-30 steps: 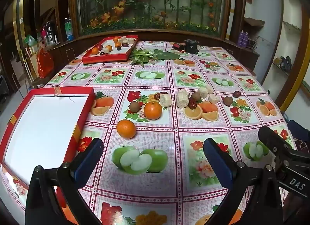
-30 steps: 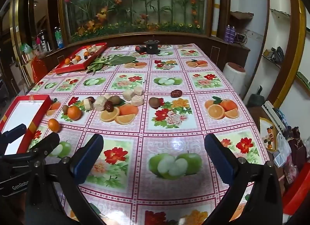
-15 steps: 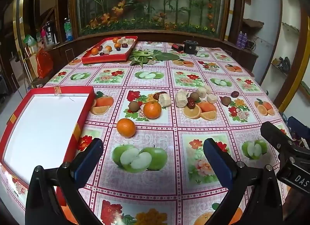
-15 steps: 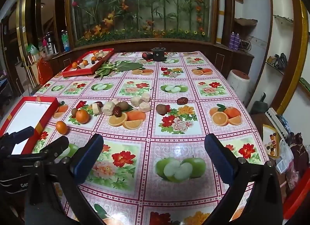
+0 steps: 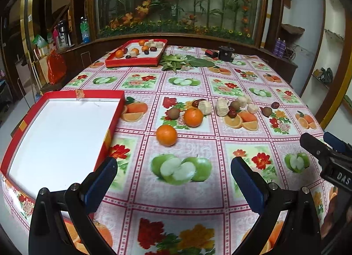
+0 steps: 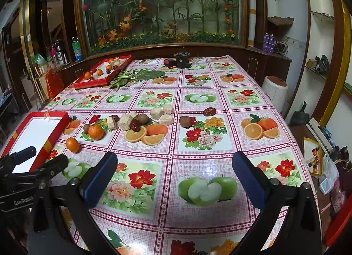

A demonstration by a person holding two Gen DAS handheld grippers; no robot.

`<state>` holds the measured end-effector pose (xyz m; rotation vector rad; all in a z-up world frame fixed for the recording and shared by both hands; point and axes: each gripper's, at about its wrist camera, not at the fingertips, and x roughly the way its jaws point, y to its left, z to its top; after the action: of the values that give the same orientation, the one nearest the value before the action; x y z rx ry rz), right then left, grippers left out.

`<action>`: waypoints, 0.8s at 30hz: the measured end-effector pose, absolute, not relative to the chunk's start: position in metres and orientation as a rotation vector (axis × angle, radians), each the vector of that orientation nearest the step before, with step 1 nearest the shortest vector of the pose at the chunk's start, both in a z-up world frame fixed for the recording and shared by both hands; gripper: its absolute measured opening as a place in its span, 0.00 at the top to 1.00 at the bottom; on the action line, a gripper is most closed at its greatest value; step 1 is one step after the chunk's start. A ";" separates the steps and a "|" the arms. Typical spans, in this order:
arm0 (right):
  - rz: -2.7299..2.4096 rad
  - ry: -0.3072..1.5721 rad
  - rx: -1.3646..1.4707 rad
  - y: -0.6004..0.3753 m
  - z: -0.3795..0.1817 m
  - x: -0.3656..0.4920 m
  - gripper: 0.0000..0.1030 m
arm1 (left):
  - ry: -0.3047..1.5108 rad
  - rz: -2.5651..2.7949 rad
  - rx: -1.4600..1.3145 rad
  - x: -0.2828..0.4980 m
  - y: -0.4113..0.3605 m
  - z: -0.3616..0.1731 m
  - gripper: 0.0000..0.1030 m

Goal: Organize fruits

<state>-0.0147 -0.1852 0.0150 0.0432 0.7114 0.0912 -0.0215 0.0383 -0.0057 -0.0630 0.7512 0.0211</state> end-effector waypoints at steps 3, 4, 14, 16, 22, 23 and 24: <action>0.100 0.731 0.053 -0.187 0.008 -0.011 0.00 | 0.754 0.017 -0.068 -0.020 0.041 -0.004 0.01; 0.106 0.732 0.058 -0.188 0.006 -0.010 0.00 | 0.754 0.016 -0.065 -0.019 0.042 -0.004 0.01; 0.106 0.804 0.080 -0.205 -0.013 0.069 0.00 | 0.763 -0.001 -0.073 -0.010 0.046 -0.008 0.01; 0.101 0.833 0.085 -0.206 -0.021 0.087 0.15 | 0.763 -0.006 -0.074 -0.007 0.047 -0.009 0.01; 0.061 0.892 0.037 -0.200 -0.041 0.121 0.30 | 0.783 -0.015 -0.081 0.007 0.049 -0.015 0.01; 0.054 0.895 0.032 -0.200 -0.043 0.124 0.30 | 0.787 -0.013 -0.081 0.010 0.049 -0.015 0.01; 0.058 0.903 0.034 -0.199 -0.046 0.129 0.31 | 0.791 -0.011 -0.080 0.013 0.048 -0.016 0.01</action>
<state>0.1289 -0.1993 -0.0457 0.0335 0.9030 0.0576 0.0125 0.0483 -0.0163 -0.0802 0.7909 -0.0115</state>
